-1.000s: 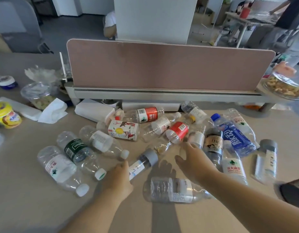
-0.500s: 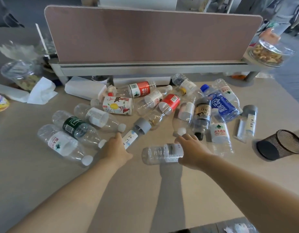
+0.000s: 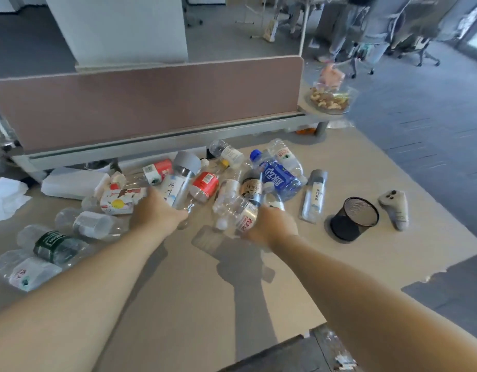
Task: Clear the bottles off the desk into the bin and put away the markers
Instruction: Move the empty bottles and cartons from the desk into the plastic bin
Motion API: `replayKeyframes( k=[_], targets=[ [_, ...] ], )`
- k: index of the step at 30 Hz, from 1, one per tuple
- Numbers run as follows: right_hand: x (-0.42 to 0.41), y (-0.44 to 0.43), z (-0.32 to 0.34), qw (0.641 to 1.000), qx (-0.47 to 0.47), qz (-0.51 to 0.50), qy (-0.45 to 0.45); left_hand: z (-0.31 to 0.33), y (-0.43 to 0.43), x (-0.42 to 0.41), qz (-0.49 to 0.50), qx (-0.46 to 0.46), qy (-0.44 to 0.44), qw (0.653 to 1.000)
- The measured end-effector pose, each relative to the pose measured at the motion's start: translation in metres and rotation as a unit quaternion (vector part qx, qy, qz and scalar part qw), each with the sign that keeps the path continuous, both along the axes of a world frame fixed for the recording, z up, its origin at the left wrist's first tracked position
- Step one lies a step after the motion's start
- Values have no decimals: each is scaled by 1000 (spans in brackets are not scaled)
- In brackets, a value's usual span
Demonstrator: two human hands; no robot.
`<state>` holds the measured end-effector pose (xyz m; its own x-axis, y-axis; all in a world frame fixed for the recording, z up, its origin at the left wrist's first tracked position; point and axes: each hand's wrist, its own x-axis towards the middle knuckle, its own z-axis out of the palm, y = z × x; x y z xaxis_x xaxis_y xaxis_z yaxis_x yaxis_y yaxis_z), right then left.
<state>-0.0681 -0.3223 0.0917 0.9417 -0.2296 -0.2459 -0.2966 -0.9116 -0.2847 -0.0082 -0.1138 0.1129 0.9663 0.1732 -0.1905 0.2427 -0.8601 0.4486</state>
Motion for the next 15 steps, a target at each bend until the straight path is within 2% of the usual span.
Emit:
replayKeyframes(
  k=[5,8,12,14,15],
  targets=[
    [-56,-158,70,982,-29,-171,-72,48,-179,-4,-128,-88,-37,987],
    [-134,-256,92,945,-60,-307,-98,69,-301,-44,-227,-136,-51,963],
    [-287,-345,92,849,-28,-513,-124,78,-435,-150,-367,-227,-10,902],
    [-369,-361,79,775,20,-616,-139,70,-480,-214,-444,-252,35,859],
    [-409,-360,67,724,54,-671,-150,60,-497,-246,-484,-250,65,836]
  ],
)
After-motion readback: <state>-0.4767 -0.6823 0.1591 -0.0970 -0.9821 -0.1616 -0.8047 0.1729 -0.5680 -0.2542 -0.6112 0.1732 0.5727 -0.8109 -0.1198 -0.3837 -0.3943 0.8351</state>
